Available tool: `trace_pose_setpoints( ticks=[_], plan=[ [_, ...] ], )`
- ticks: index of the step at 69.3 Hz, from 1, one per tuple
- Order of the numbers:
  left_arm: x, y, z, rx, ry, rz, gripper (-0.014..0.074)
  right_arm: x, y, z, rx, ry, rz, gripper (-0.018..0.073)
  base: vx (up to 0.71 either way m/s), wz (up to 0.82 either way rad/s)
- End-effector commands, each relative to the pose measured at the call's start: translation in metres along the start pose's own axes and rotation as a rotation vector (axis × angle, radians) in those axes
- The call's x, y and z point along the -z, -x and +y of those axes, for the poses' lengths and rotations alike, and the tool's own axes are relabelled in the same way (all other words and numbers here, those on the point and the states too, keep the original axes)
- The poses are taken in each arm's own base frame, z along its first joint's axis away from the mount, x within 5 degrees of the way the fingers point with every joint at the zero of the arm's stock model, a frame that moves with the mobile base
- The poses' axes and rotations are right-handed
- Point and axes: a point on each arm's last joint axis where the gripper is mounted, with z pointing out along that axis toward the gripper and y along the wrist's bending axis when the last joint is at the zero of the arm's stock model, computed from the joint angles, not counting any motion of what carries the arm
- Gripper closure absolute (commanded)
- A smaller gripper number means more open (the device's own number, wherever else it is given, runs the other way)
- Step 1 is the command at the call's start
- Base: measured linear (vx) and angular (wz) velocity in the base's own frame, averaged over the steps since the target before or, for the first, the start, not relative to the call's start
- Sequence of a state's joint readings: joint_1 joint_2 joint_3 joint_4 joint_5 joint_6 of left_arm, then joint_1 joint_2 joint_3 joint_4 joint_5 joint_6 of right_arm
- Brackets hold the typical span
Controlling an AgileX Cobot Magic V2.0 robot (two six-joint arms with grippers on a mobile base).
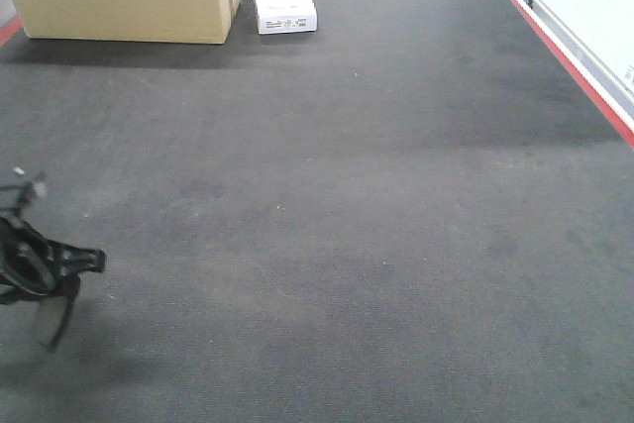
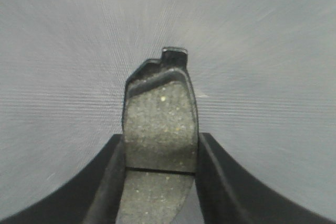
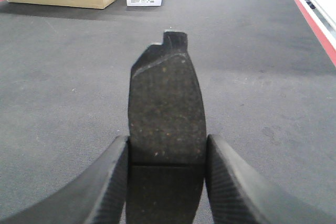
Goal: Move and align brake pads A on conveyor
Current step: 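Lower the left gripper's brake pad onto the belt and release, then raise the left gripper away from the placed brake pad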
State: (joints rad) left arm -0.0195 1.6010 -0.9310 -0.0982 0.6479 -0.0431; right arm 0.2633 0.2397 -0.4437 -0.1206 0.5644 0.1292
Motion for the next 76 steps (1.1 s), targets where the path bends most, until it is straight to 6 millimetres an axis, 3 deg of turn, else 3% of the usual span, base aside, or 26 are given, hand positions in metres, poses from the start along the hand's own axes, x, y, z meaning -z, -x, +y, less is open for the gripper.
trace_pose_setpoints(
  ticks=[1, 9, 20, 28, 35, 44, 54, 63, 76],
  plan=[
    [-0.002, 0.018, -0.002, 0.005, -0.01, -0.065, 0.0483, 0.004, 0.018, 0.0, 0.014, 0.002, -0.12, 0.0569, 0.0, 0.0],
    [-0.015, 0.023, -0.002, 0.007, -0.006, -0.04, 0.0403, 0.004, 0.018, 0.0, 0.014, 0.002, -0.12, 0.0569, 0.0, 0.0],
    [-0.026, 0.024, -0.002, 0.008, -0.003, -0.021, 0.0223, 0.004, 0.018, 0.0, 0.014, 0.002, -0.12, 0.0569, 0.0, 0.0],
    [-0.026, 0.024, -0.002, 0.006, -0.002, -0.018, 0.0137, 0.004, 0.018, 0.0, 0.014, 0.002, -0.12, 0.0569, 0.0, 0.0],
    [-0.016, 0.022, -0.002, -0.016, -0.004, -0.016, 0.012, 0.004, 0.018, 0.0, 0.014, 0.002, -0.12, 0.0569, 0.0, 0.0],
    [0.013, 0.021, -0.004, -0.043, -0.013, -0.068, 0.0136, 0.004, 0.018, 0.0, 0.014, 0.002, -0.12, 0.0569, 0.0, 0.0],
    [0.06, 0.01, -0.006, -0.05, -0.027, -0.194, 0.0165, 0.004, 0.018, 0.0, 0.014, 0.002, -0.12, 0.0569, 0.0, 0.0],
    [0.102, -0.015, -0.005, -0.056, -0.04, -0.334, 0.0189, 0.004, 0.018, 0.0, 0.014, 0.002, -0.12, 0.0569, 0.0, 0.0],
    [0.158, -0.069, -0.002, -0.069, -0.062, -0.538, 0.0207, 0.004, 0.018, 0.0, 0.014, 0.002, -0.12, 0.0569, 0.0, 0.0]
  ],
)
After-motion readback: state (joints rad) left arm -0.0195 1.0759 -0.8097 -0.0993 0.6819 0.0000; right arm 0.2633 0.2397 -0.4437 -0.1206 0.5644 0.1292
